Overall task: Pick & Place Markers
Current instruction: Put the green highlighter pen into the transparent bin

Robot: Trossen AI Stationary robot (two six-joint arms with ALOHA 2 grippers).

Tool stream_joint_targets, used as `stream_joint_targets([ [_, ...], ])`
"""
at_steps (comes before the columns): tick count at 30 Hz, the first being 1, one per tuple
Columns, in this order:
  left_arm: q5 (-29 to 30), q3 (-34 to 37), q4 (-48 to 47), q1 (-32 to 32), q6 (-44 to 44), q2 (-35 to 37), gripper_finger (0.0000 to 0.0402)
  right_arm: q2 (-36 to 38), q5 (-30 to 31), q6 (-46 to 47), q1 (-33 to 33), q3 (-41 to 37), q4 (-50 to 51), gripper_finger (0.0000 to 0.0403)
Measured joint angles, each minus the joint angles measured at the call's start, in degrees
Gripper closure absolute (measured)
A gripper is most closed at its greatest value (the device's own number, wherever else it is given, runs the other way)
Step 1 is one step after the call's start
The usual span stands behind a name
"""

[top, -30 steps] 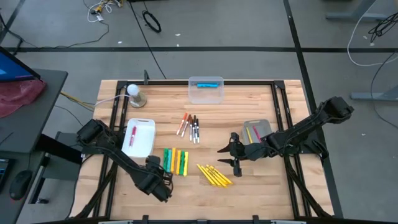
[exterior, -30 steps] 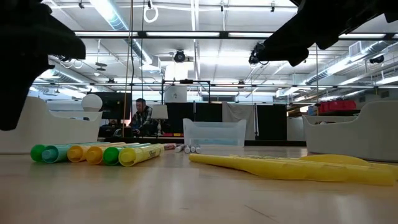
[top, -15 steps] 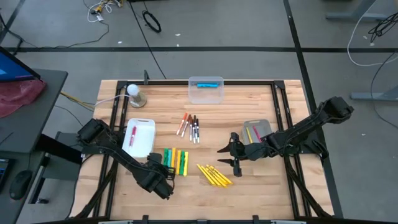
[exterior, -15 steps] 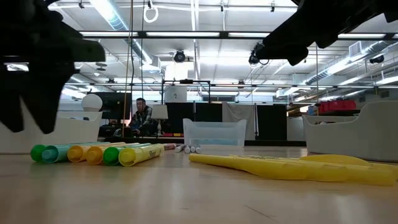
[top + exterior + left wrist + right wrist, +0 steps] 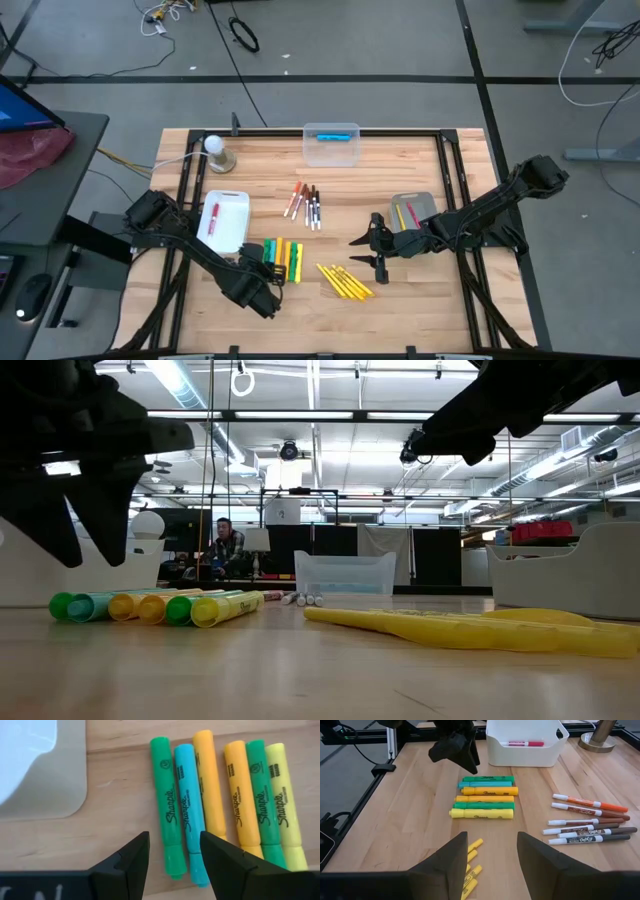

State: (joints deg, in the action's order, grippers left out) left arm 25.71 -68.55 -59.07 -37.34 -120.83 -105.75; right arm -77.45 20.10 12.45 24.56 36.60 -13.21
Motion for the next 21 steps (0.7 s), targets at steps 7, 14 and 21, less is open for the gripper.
stream_joint_targets([
  [7,-0.16,-0.01,0.69,0.04,0.59,-1.77,0.022,0.0,0.0,0.0,0.0,0.0,0.02,0.0231],
  [14,-0.43,0.0,0.79,0.04,0.52,-1.97,0.022,0.02,-0.02,0.04,0.0,0.0,-0.03,0.0231],
  [21,-0.57,0.0,1.12,0.05,0.41,-3.79,0.022,0.02,-0.01,0.04,0.0,0.0,-0.03,0.0231],
])
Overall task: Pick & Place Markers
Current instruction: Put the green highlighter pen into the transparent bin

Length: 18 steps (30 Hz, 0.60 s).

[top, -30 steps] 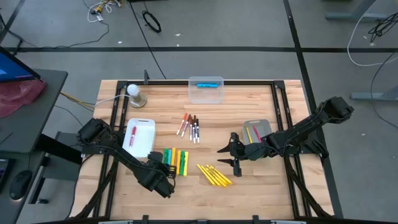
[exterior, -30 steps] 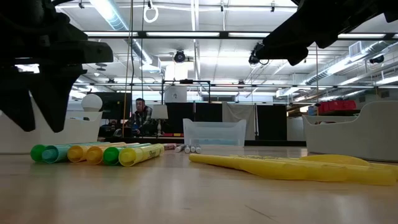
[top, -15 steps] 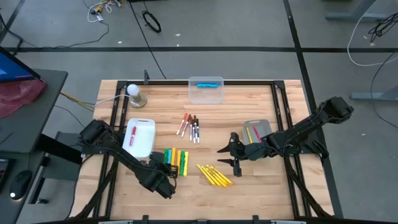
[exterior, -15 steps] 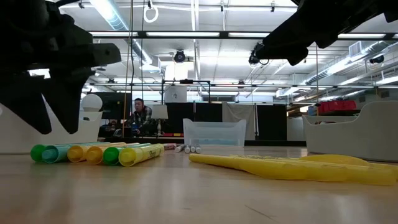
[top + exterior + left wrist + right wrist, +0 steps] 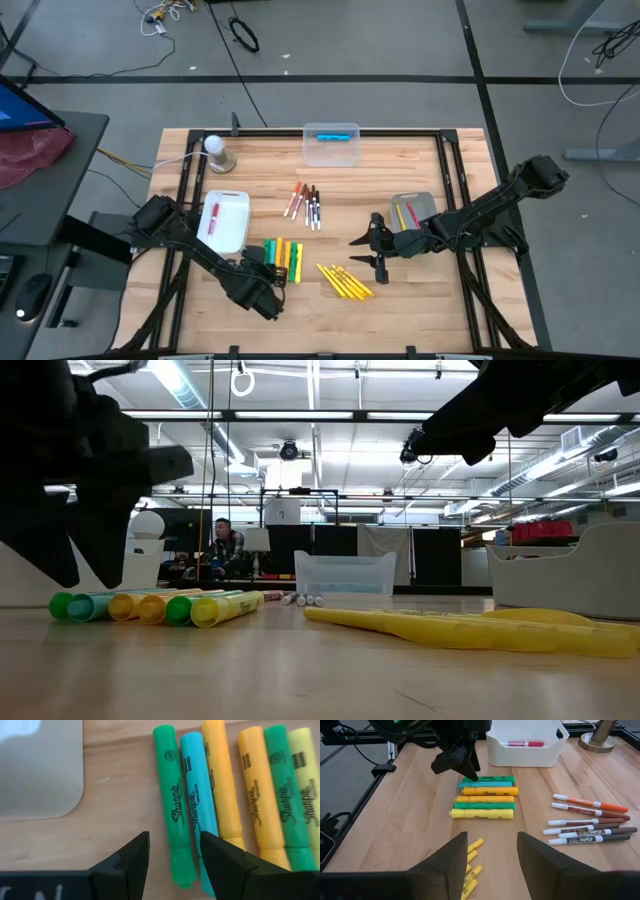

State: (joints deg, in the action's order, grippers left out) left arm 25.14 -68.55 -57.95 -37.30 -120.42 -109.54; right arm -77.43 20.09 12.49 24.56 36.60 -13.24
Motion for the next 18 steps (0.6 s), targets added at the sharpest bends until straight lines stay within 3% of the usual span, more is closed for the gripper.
stream_joint_targets([
  [10,-2.05,0.0,0.43,0.0,0.04,-1.13,0.0225,0.0,0.0,0.0,0.0,0.0,0.01,0.0231],
  [18,-2.39,0.0,1.64,0.34,0.19,-1.13,0.0284,0.0,0.0,0.0,0.0,0.0,0.01,0.0231],
])
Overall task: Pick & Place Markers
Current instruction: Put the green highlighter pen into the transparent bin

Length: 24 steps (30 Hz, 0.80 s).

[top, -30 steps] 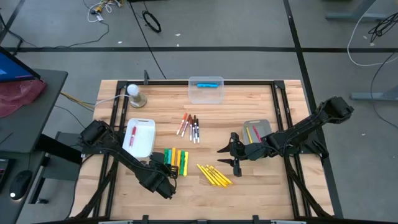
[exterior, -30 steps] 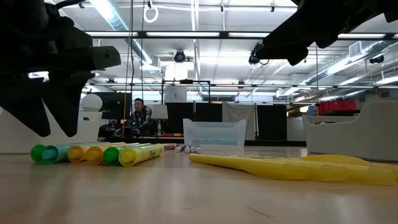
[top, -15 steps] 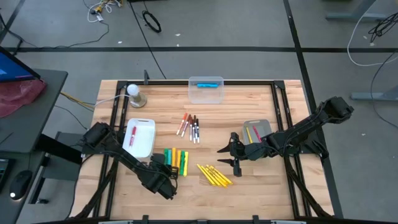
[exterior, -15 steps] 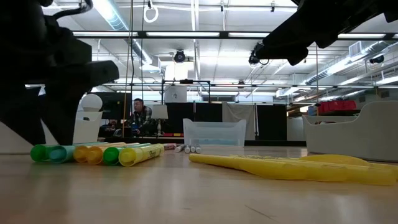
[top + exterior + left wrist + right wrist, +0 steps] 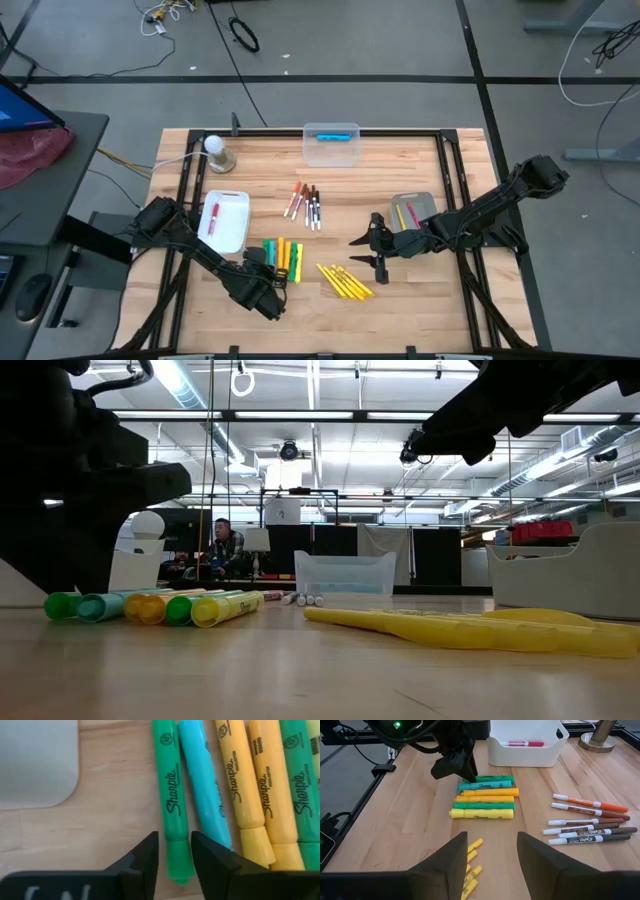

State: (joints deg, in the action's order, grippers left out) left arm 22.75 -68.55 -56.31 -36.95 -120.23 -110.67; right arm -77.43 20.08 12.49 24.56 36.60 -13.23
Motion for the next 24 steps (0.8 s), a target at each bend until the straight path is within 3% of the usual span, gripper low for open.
stream_joint_targets([
  [8,-1.55,-0.05,1.8,0.93,2.23,0.11,0.0325,0.0,0.0,-0.02,0.0,0.0,0.0,0.0231],
  [19,-3.26,1.95,4.95,1.86,3.88,0.29,0.0273,0.0,0.0,0.0,0.0,0.0,0.02,0.0231],
  [24,-2.89,3.1,6.42,1.84,3.9,0.42,0.0279,0.0,-0.01,-0.02,0.0,0.0,0.13,0.0231],
])
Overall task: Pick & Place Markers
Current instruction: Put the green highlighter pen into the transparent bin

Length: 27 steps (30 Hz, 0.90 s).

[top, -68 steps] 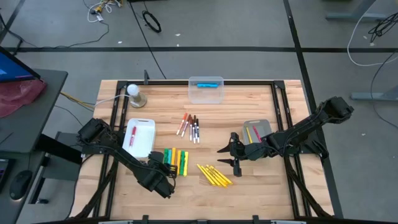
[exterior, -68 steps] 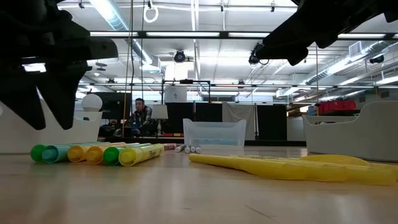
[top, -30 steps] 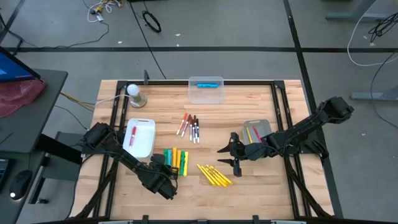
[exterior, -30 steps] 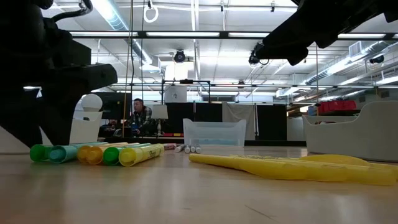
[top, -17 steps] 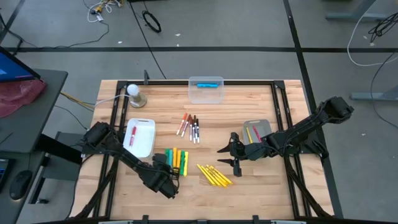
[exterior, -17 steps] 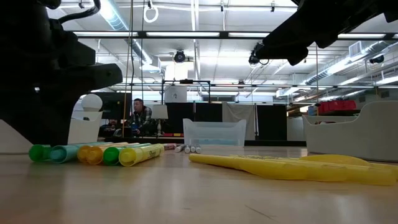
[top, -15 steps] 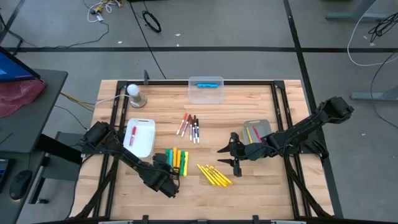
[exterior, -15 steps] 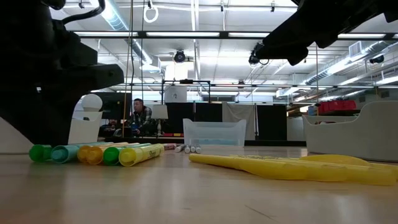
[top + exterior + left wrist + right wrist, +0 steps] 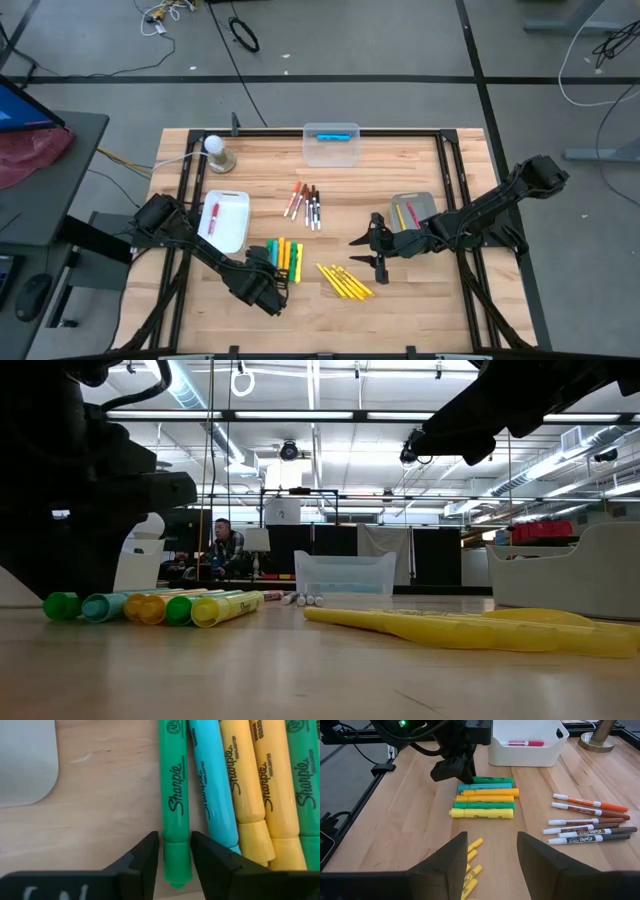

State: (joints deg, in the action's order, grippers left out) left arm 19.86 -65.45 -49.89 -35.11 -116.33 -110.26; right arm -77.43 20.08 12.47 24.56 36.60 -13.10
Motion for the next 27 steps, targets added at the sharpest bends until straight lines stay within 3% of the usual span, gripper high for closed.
stream_joint_targets([
  [6,-0.15,0.02,-0.62,-0.05,0.0,-0.11,0.0335,0.0,0.02,0.0,0.0,0.0,-0.04,0.0231],
  [10,0.01,-0.71,-2.38,-0.42,-0.05,-0.25,0.0335,0.0,0.02,-0.24,0.0,0.0,-0.04,0.0231],
  [19,0.21,-10.0,-22.93,-0.28,-0.03,-0.63,0.0335,0.0,0.04,-1.02,0.01,0.0,-0.13,0.0231],
  [23,5.98,-15.51,-29.06,-0.31,0.88,-0.57,0.0335,0.0,3.68,-1.63,0.01,0.0,0.23,0.0231],
  [27,17.6,-19.05,-27.67,-0.3,7.39,-0.52,0.0335,0.0,6.47,-2.16,-1.23,-0.02,3.15,0.0231],
])
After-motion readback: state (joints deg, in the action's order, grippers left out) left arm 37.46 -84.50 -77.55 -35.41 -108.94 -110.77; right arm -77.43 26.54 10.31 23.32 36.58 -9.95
